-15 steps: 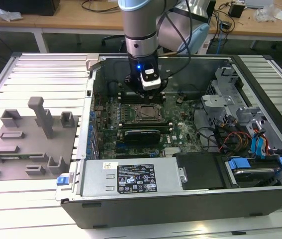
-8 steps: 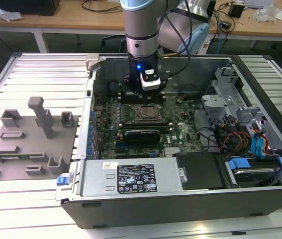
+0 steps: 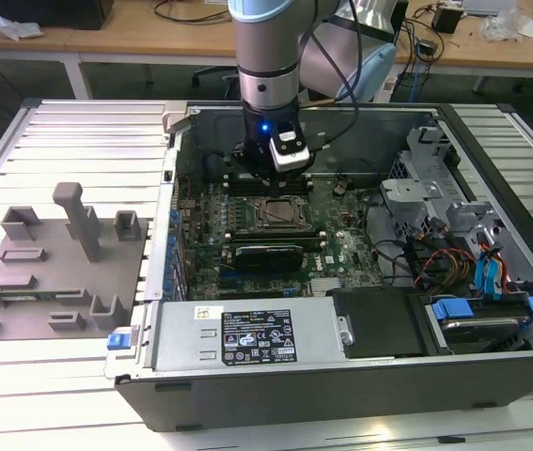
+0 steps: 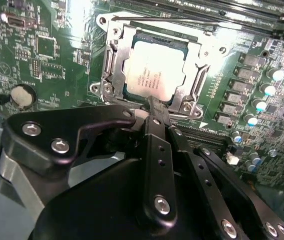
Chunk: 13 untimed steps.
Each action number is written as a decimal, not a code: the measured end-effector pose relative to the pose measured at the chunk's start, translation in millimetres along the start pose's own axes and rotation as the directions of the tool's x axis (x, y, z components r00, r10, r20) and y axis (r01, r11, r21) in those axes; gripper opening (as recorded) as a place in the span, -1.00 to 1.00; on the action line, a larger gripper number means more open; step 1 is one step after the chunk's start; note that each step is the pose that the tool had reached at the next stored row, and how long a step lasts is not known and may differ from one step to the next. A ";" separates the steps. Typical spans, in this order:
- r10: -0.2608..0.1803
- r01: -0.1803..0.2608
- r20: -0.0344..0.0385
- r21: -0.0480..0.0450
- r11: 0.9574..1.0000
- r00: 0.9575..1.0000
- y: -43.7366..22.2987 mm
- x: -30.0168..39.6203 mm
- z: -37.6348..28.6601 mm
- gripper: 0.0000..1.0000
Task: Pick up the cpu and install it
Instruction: 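Install the first cpu locking lever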
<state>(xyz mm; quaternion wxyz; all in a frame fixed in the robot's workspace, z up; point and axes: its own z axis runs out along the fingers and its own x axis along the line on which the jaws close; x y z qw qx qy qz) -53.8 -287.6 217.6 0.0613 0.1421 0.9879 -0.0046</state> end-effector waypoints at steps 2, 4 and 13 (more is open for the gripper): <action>-0.006 0.006 -0.001 -0.001 1.000 1.000 -1.7 -0.5 0.1 -0.79; -0.006 0.006 -0.001 -0.002 1.000 1.000 -5.7 -1.6 0.6 -0.79; -0.006 0.006 -0.003 -0.008 1.000 1.000 -21.9 -6.3 1.4 -0.79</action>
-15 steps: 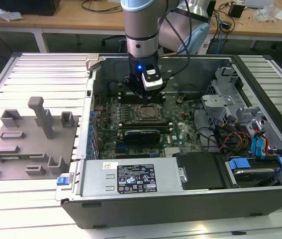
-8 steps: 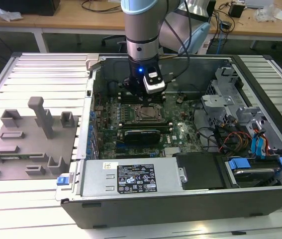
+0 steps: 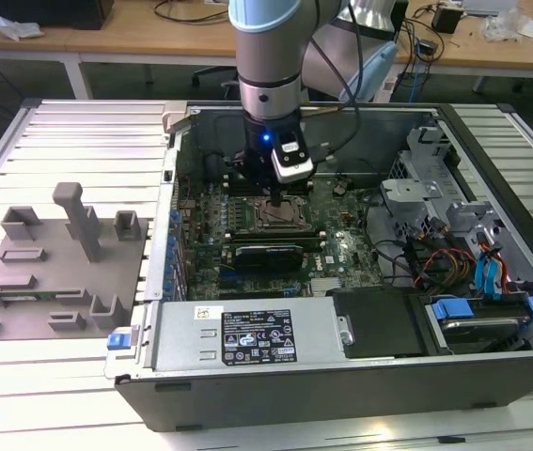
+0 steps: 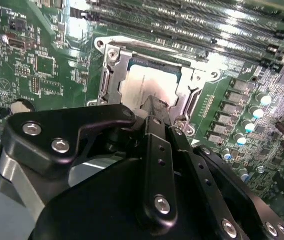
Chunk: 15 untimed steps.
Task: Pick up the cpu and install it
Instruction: 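Install the first cpu locking lever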
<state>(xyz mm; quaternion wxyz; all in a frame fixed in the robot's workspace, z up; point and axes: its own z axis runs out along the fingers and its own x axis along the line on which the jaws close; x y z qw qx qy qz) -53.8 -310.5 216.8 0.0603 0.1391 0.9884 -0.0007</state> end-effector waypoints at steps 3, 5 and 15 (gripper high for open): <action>0.000 0.000 0.000 0.000 1.000 1.000 -3.5 -1.0 0.1 -0.79; 0.000 0.000 0.000 0.000 1.000 1.000 -3.7 -1.1 -0.3 -0.79; -0.001 0.002 -0.049 0.014 1.000 0.999 -1.8 -8.2 -6.7 -0.79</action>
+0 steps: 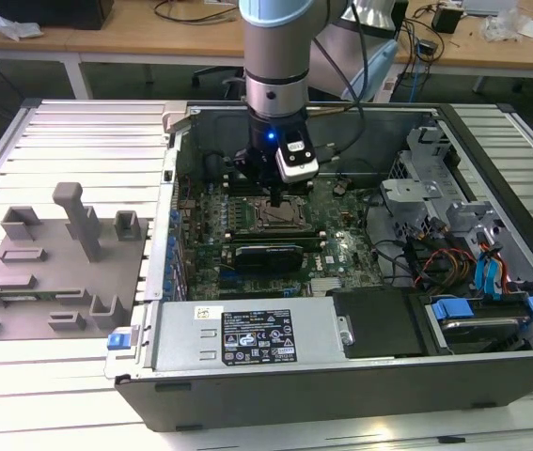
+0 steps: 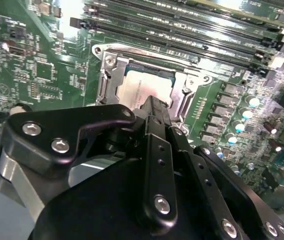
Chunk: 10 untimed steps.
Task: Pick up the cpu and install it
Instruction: 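Install the first cpu locking lever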
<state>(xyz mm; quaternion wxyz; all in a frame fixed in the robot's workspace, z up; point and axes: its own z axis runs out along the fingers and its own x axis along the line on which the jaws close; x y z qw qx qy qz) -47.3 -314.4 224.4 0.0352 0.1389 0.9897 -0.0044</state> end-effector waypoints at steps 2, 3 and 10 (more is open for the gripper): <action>0.000 0.000 -0.023 0.007 1.000 1.000 0.8 -2.8 0.2 -0.79; -0.001 0.001 -0.033 0.010 1.000 0.999 1.2 -4.2 0.3 -0.79; -0.005 0.008 -0.099 0.029 1.000 0.995 4.4 -19.9 1.7 -0.79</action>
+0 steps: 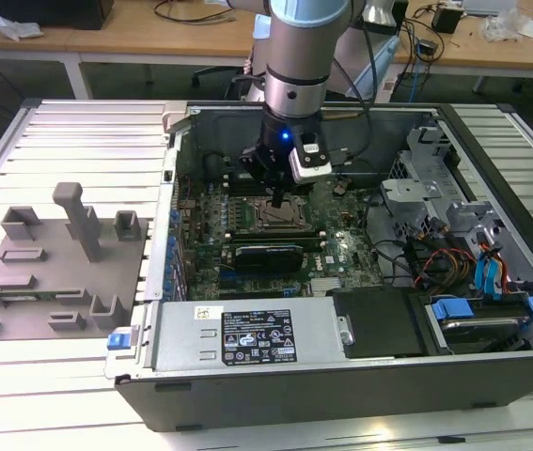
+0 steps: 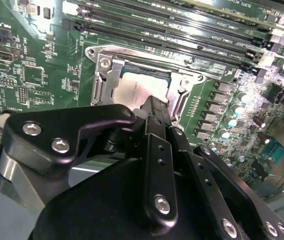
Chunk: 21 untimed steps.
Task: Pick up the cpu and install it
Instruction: 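Install the first cpu locking lever, then install the second cpu locking lever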
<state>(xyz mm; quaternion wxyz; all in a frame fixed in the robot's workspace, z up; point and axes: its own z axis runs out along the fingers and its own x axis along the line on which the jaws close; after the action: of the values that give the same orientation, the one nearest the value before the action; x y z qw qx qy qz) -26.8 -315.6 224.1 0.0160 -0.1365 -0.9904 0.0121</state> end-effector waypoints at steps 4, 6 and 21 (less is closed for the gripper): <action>-0.039 0.039 -0.004 0.002 0.999 0.999 1.0 -3.7 0.5 -0.79; -0.062 0.062 -0.002 0.003 0.998 0.998 0.9 -3.7 0.8 -0.79; -0.101 0.101 0.031 -0.002 0.995 0.994 -0.8 0.4 4.0 -0.79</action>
<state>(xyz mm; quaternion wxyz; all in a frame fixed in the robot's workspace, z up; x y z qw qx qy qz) -27.6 -316.3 220.2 0.0012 -0.0861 -0.9962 0.0116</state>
